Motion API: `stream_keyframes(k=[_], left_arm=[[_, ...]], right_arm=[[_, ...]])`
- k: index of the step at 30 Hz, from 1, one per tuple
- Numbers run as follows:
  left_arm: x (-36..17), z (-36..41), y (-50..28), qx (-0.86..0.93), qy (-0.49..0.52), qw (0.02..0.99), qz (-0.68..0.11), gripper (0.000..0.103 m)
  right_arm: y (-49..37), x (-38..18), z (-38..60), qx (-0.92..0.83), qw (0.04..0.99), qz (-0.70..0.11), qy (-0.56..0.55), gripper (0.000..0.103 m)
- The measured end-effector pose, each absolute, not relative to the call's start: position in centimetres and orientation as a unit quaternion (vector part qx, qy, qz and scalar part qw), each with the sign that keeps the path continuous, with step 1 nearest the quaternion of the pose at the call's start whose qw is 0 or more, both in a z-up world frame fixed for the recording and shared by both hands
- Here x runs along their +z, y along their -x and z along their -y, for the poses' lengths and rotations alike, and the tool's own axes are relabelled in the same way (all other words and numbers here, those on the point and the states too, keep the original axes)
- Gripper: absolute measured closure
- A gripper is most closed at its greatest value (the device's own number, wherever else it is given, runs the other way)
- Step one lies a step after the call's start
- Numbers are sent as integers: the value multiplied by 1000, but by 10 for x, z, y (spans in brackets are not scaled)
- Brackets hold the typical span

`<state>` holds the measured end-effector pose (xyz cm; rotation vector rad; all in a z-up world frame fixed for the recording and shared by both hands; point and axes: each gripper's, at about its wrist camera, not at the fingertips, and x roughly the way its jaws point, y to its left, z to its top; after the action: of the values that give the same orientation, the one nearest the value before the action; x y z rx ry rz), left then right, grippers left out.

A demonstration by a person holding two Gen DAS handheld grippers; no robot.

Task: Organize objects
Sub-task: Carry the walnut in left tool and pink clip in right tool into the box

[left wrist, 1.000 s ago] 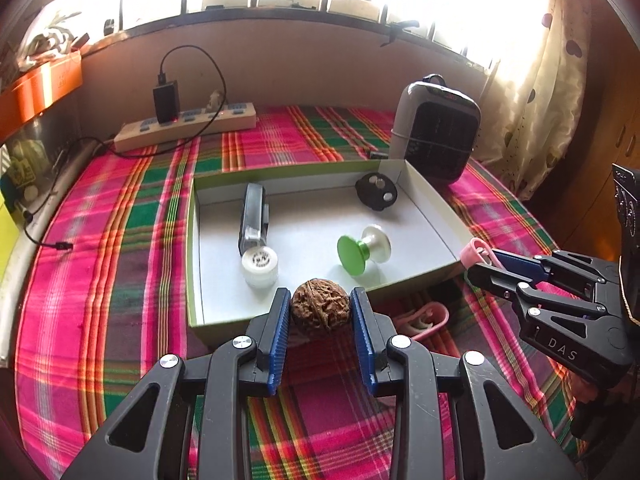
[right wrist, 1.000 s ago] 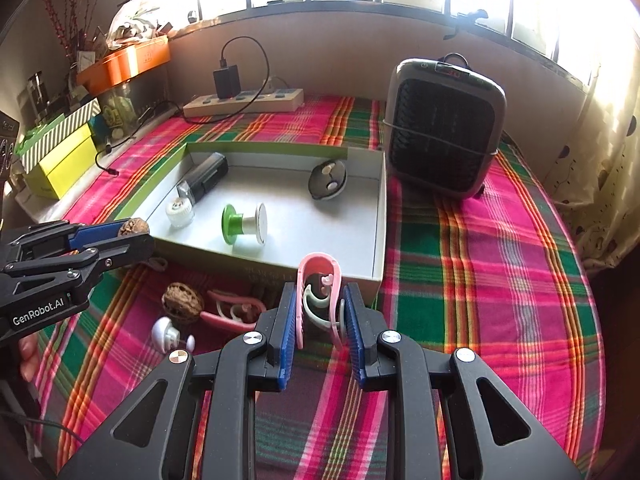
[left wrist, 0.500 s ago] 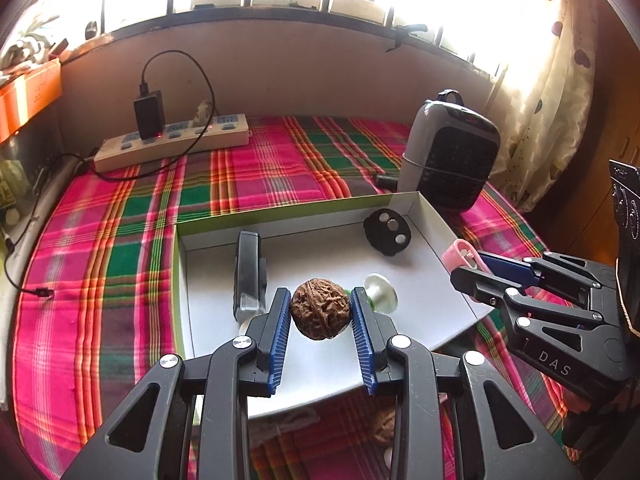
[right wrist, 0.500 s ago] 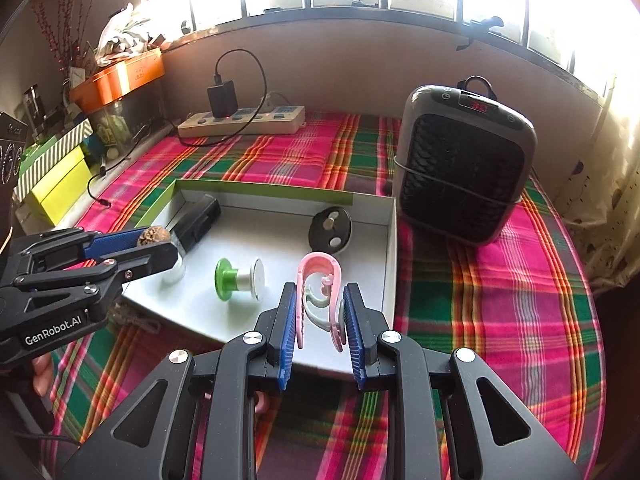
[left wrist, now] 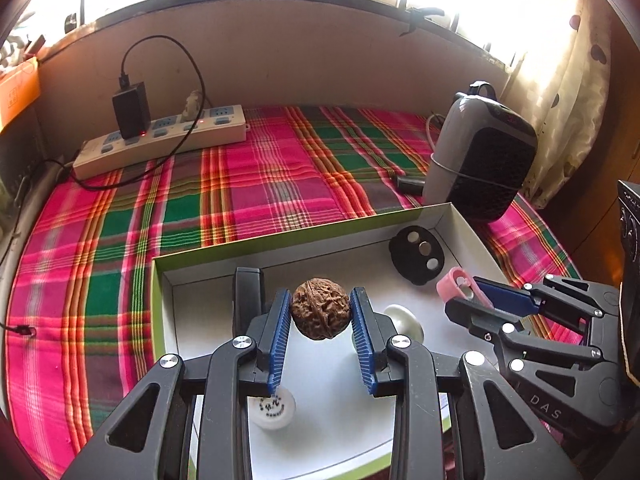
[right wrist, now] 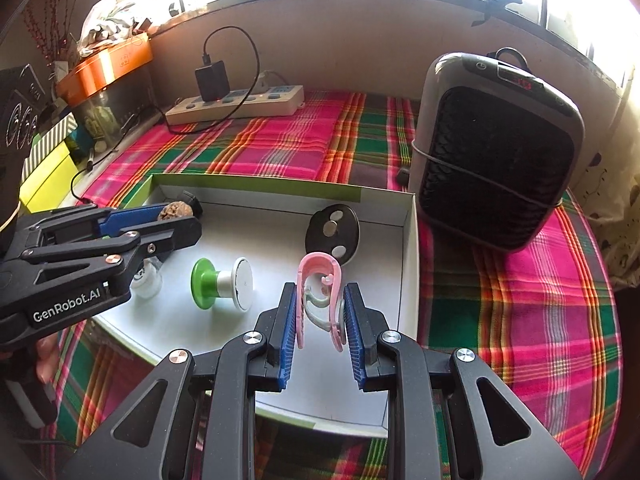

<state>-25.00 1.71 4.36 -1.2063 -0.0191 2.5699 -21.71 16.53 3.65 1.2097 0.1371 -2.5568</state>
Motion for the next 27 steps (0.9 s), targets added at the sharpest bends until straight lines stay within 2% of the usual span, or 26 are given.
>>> stream_keyframes(k=[27], left_arm=[[25,-30,275,885,443,140,-21,75]], right_arm=[[232,23,-164,-888,149,-60,-431,79]])
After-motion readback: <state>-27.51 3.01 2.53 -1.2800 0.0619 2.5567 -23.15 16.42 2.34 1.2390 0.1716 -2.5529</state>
